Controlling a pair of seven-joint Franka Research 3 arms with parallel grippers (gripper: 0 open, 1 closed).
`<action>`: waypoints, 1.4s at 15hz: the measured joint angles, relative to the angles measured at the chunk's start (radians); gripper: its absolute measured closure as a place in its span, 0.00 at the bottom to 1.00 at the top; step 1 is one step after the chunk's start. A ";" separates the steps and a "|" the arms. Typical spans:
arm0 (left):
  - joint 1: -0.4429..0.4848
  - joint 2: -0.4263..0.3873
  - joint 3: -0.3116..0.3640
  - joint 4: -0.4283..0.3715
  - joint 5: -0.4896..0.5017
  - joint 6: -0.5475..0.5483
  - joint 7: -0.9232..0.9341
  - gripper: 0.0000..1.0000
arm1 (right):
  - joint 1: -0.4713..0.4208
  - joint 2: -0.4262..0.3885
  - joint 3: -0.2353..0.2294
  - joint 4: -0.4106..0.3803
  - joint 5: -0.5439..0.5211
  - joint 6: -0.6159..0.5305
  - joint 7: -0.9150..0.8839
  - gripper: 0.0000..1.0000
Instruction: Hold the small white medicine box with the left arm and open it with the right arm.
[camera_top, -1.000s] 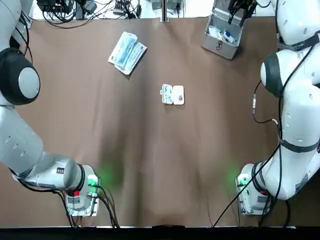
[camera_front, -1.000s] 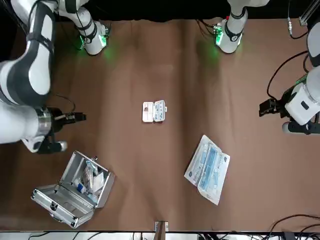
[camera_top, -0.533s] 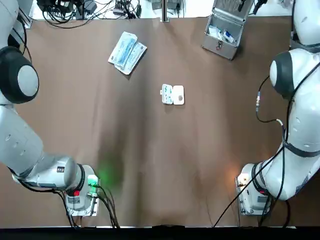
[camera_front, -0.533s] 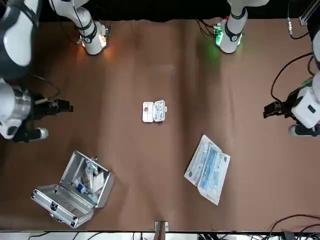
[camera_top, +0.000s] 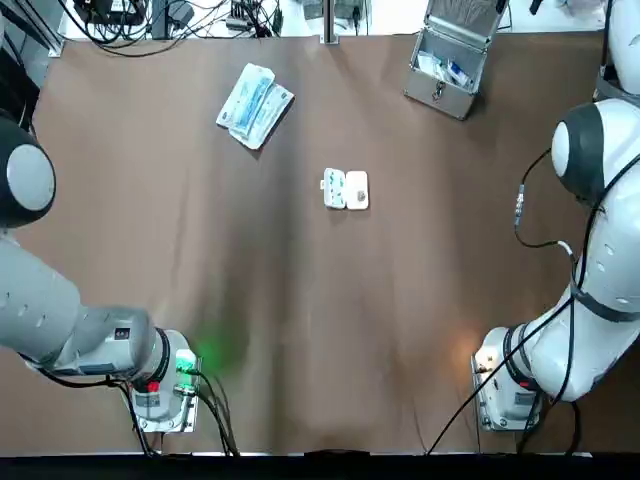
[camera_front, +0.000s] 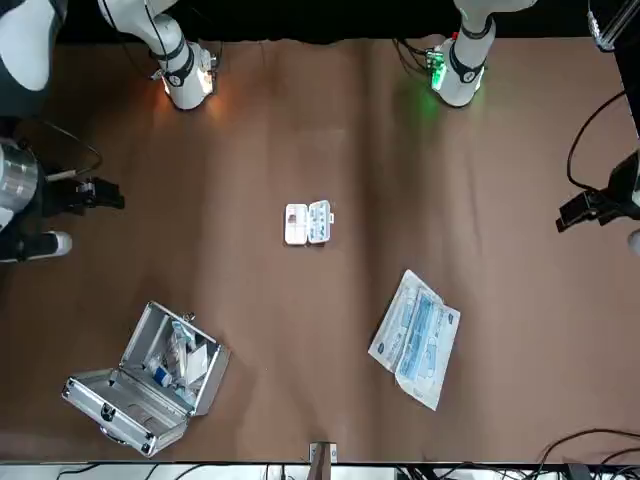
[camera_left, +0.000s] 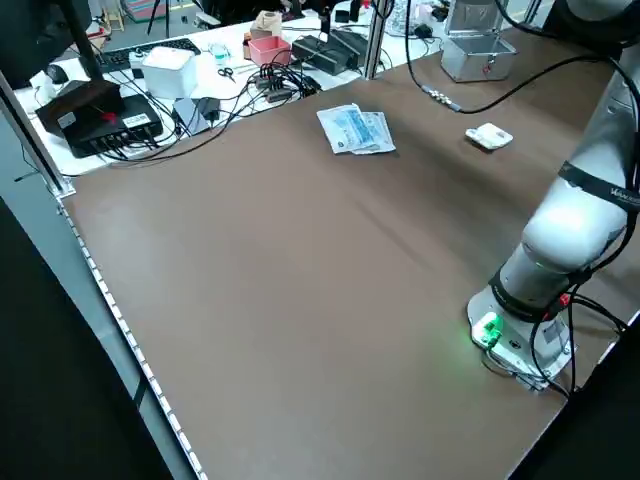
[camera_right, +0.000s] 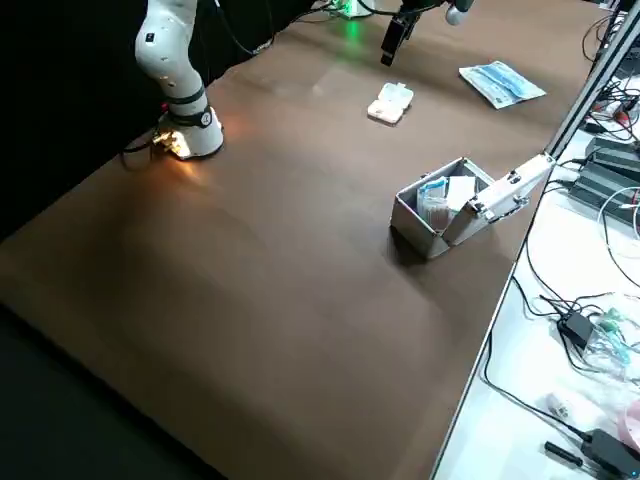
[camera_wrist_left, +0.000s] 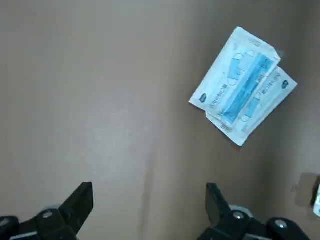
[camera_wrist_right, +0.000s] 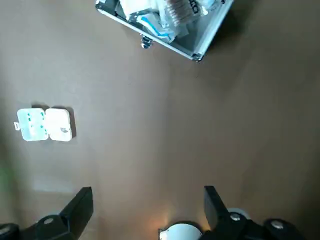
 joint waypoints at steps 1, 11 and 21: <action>0.018 -0.010 -0.028 -0.008 0.000 0.003 -0.001 0.00 | -0.021 -0.008 0.021 0.000 -0.017 0.000 0.000 0.02; 0.080 -0.018 -0.093 -0.008 0.023 -0.006 0.002 0.00 | -0.561 -0.169 0.759 -0.033 -0.329 0.056 0.062 0.02; 0.058 -0.041 -0.161 -0.003 0.066 -0.039 -0.002 0.00 | -0.579 -0.374 0.747 -0.309 -0.340 0.257 0.068 0.02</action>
